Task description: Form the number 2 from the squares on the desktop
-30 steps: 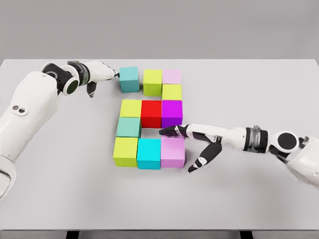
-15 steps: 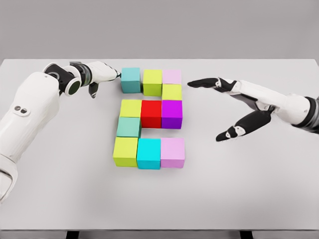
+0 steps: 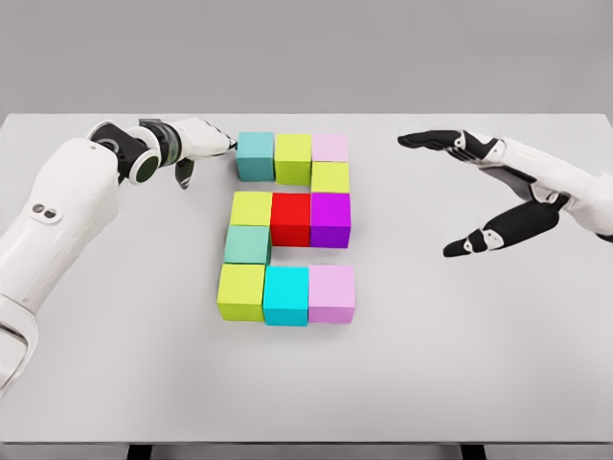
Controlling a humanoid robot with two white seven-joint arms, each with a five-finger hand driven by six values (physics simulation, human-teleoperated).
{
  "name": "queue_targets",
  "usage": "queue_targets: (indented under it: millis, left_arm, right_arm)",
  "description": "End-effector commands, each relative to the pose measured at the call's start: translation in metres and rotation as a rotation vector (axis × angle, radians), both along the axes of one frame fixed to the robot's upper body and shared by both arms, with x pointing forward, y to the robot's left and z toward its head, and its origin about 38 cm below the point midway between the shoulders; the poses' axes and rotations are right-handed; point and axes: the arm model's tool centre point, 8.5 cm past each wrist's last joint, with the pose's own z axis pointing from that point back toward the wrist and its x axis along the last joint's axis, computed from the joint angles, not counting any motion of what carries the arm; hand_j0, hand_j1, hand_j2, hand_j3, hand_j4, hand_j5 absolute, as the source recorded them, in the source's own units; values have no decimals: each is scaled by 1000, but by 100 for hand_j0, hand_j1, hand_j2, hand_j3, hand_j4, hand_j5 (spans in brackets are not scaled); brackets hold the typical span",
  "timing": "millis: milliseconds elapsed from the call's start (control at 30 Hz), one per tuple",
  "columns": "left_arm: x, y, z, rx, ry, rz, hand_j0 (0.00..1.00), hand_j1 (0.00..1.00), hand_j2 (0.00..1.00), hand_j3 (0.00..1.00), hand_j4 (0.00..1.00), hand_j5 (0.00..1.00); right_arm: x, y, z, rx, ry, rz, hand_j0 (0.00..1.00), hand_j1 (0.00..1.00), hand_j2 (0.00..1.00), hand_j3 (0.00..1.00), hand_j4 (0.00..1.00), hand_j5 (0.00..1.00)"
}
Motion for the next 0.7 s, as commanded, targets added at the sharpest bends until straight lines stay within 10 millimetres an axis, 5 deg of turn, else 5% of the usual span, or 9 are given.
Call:
queue_targets:
  millis: [0, 267, 433, 667]
  left_arm:
    - [0, 0, 0, 0, -1, 2, 100, 100, 100, 100, 100, 100]
    - [0, 0, -1, 0, 0, 0, 100, 100, 100, 100, 100, 100]
    - [0, -2, 2, -4, -6, -6, 100, 100, 100, 100, 100, 100]
    - [2, 8, 5, -2, -9, 15, 100, 100, 100, 100, 100, 100]
  right_arm:
    - [0, -2, 2, 0, -1, -4, 100, 100, 100, 100, 100, 100]
    - [-6, -10, -12, 11, 40, -30, 100, 100, 100, 100, 100, 100]
    - [-3, 9, -20, 74, 62, -10, 100, 100, 100, 100, 100, 100]
    - [-2, 7, -17, 63, 60, -15, 100, 100, 100, 100, 100, 100]
